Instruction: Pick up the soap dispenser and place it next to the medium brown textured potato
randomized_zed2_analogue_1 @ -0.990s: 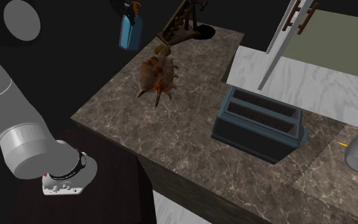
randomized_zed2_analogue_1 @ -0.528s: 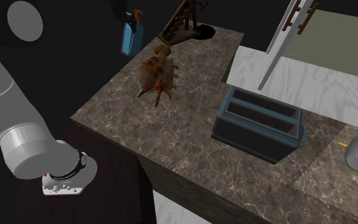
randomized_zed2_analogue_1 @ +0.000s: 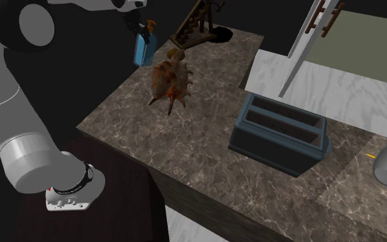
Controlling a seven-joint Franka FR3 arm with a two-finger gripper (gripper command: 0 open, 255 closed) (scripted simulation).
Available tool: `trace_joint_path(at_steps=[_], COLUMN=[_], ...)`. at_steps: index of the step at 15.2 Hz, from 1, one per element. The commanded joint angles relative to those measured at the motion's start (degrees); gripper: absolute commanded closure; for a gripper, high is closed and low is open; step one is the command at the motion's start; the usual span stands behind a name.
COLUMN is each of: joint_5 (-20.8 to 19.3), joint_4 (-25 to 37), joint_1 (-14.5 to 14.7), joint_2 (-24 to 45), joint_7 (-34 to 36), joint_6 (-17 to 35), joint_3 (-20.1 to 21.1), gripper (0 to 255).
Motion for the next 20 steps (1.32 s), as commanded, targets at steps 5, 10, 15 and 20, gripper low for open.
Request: trace_joint_path(at_steps=[5,10,15,20], joint_5=[-1.9,-3.88,-5.55,-5.56], joint_4=[-2.53,-4.18,-5.2,-5.2], joint_1=[0.42,0.97,1.51,1.49], joint_2=[1.71,3.58,5.17,5.18], joint_7=[1.55,3.08,4.35,4.36], joint_6=[3.86,6.95,9.23,9.23], joint_3=[-0.62,-1.39,-2.12,-2.11], gripper=[255,255,255,255])
